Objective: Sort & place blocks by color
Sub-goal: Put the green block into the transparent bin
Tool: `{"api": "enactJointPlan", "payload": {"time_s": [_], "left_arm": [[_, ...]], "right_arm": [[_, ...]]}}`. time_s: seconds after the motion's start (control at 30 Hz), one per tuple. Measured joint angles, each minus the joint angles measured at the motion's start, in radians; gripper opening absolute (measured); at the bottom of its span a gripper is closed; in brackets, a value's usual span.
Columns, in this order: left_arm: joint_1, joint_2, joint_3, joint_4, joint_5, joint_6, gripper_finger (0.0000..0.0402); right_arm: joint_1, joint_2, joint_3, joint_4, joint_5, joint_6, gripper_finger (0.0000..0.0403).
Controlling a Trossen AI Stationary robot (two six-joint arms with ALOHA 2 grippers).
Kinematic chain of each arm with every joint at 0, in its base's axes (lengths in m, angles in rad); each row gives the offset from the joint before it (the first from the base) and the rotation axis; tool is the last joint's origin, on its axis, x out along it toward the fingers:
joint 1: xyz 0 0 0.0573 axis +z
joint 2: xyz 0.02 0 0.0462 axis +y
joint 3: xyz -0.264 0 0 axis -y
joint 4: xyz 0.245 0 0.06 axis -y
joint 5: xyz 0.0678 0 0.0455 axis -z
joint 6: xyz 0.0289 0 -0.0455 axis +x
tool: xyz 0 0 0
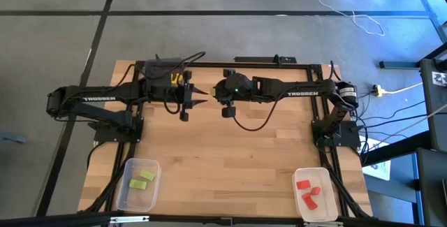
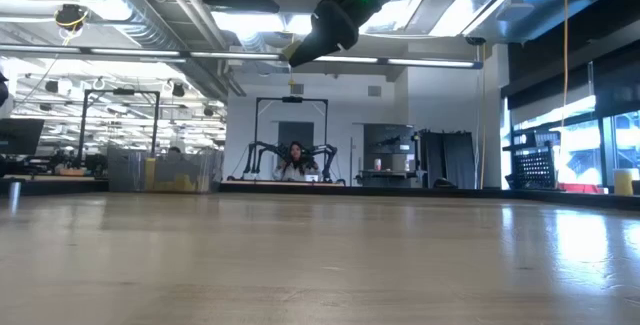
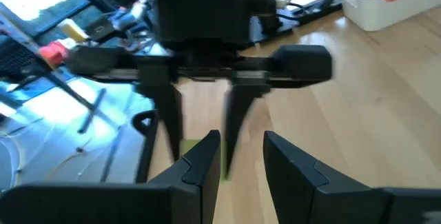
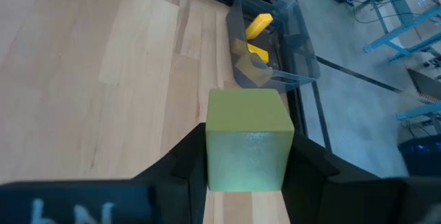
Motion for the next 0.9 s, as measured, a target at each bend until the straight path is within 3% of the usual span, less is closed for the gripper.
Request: {"api": "enactJointPlan", "payload": {"time_s": [0.37,0.9], "left_arm": [[-0.031,0.0,0.0,0.009,-0.326,-0.079,0.0102],[-0.032,0.068,0.0,-0.077,-0.284,0.059,0.0102]], "right_arm": [[-0.005,0.0,0.0,0.0,-0.011,-0.001,0.013],[-0.026,0.0,0.0,-0.003,-0.081,-0.008,0.013]]}}
